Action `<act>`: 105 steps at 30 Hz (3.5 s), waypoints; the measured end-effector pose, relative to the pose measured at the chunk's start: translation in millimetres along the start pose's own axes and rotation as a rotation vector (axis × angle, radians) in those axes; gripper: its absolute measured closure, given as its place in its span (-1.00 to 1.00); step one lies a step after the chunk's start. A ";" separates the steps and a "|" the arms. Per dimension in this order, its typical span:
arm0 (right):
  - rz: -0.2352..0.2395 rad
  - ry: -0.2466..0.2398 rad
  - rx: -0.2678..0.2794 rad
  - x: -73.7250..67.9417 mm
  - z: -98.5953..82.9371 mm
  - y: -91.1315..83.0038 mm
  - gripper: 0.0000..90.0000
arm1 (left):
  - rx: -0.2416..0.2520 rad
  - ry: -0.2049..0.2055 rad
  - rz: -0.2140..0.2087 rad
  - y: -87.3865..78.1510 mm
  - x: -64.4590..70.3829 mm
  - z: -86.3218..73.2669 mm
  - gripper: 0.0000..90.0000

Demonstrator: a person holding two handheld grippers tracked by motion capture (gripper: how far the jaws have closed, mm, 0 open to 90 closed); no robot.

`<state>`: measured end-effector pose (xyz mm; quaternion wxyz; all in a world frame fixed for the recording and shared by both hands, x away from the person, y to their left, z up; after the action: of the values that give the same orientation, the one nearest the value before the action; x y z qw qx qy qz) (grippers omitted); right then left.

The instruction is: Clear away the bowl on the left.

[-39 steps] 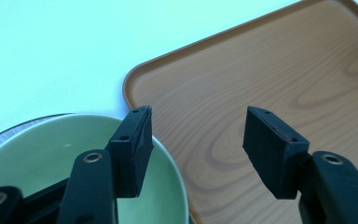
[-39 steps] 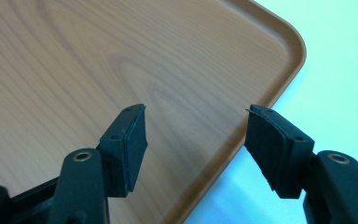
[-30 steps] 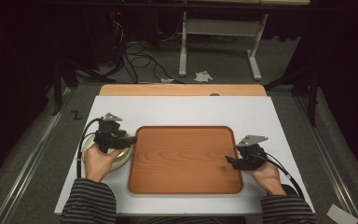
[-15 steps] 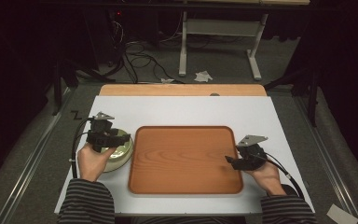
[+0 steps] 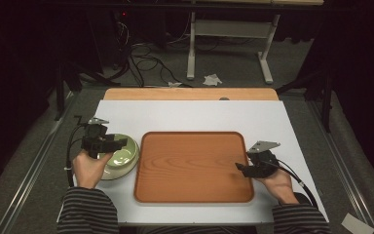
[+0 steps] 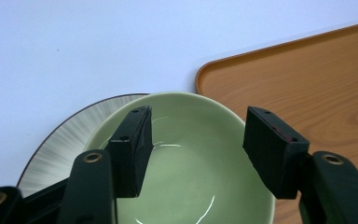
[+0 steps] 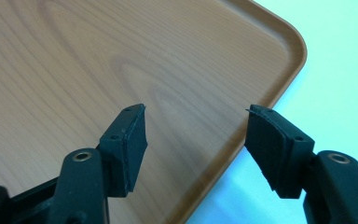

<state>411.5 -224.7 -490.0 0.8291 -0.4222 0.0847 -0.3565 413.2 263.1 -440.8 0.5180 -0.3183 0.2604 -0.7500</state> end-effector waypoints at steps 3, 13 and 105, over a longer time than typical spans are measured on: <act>-0.001 0.000 -0.004 -0.1 0.0 -0.5 -0.11 | -0.004 0.002 0.029 0.3 -2.8 -1.2 -0.06; 0.005 0.011 0.000 0.0 0.0 0.2 -0.11 | 0.000 -0.082 0.064 -1.1 -19.3 -5.5 -0.07; 0.006 0.003 0.007 -0.6 -0.6 -2.2 -0.11 | -0.148 -0.331 0.021 16.1 -71.6 -25.8 0.86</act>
<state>409.6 -225.5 -488.8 0.8317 -0.4183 0.0861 -0.3548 422.5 326.9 -484.4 0.5369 -0.4720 0.2294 -0.6606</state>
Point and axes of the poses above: each handheld gripper's, and its own axes: y roughly forward along the jaws, z roughly out of its top, x roughly to its right, the point moved 2 cm from there along y, roughly forward along the jaws, and after that the axes turned 5 degrees about -y, right-handed, at the moved point
